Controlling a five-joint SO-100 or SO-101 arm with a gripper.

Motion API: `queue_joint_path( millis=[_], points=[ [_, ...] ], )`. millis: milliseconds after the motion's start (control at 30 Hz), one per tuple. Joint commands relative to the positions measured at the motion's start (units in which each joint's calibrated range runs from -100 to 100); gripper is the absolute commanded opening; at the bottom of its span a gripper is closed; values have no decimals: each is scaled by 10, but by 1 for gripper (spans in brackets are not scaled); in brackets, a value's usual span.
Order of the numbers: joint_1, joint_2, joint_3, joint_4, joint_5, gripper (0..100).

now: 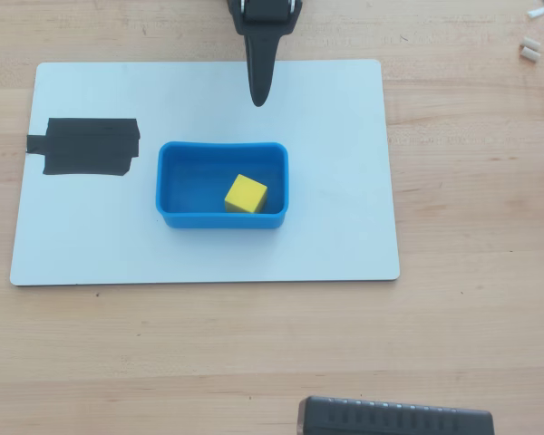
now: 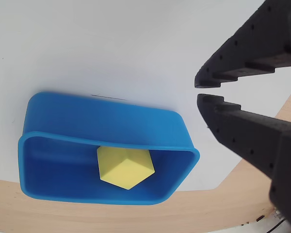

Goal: Pick up yellow cube and drop it in the blue rectangular bin

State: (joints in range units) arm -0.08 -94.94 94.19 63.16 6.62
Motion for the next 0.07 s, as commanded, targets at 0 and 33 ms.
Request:
queue_joint_path(
  millis=[0, 33],
  points=[
    [3, -13, 0, 3, -3, 0],
    [3, -13, 0, 3, -3, 0]
  ],
)
